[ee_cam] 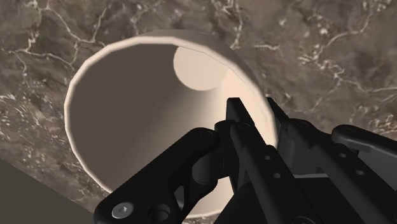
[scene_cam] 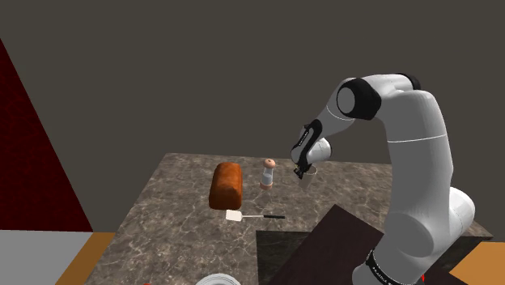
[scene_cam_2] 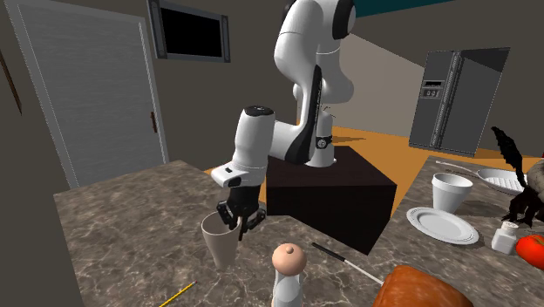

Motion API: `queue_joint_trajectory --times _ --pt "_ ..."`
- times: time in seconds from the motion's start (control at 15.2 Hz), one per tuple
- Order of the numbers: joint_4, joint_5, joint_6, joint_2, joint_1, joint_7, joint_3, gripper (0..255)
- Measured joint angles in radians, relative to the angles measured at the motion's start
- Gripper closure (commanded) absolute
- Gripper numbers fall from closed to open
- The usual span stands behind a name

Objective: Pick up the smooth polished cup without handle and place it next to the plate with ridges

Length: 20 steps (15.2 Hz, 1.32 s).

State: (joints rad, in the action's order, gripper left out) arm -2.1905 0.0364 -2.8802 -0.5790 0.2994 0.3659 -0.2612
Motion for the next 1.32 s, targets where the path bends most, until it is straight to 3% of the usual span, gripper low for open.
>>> queue_joint_trajectory --times 1.32 --pt "-0.04 0.061 0.207 0.251 -0.055 -0.014 -0.063 255"
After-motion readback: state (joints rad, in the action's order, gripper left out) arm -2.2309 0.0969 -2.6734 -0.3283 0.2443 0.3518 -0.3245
